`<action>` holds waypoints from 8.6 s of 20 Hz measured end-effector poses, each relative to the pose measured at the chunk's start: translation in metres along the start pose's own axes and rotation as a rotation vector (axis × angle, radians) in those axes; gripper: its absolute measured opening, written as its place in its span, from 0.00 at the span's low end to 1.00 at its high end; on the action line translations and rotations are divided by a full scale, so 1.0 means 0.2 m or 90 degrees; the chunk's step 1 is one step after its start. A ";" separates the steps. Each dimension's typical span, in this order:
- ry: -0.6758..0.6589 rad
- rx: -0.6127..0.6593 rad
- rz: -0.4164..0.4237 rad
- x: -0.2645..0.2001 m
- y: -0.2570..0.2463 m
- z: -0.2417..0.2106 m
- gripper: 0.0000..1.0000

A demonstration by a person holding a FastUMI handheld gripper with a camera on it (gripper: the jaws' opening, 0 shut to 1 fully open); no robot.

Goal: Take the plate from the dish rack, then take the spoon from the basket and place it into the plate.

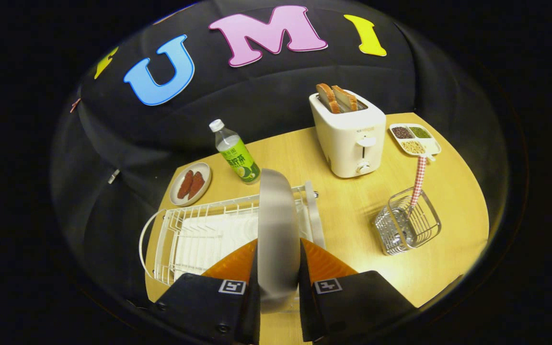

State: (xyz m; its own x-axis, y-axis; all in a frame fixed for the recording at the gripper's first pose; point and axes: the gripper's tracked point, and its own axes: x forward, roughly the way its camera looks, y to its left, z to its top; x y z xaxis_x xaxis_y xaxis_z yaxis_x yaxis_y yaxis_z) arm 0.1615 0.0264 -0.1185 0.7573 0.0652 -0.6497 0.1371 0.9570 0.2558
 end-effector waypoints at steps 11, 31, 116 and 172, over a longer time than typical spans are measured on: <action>-0.003 0.031 -0.035 -0.03 -0.03 0.10 0.32; 0.021 0.047 -0.081 -0.07 -0.05 0.19 0.31; -0.013 -0.021 0.109 0.30 -1.00 0.45 0.67; 0.186 -0.018 0.226 -0.29 -0.87 -0.47 0.17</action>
State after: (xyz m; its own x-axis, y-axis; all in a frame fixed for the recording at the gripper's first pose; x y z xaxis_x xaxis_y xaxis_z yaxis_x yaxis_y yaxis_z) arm 0.0336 -0.1172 -0.1920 0.5419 0.4636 -0.7010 -0.1191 0.8681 0.4819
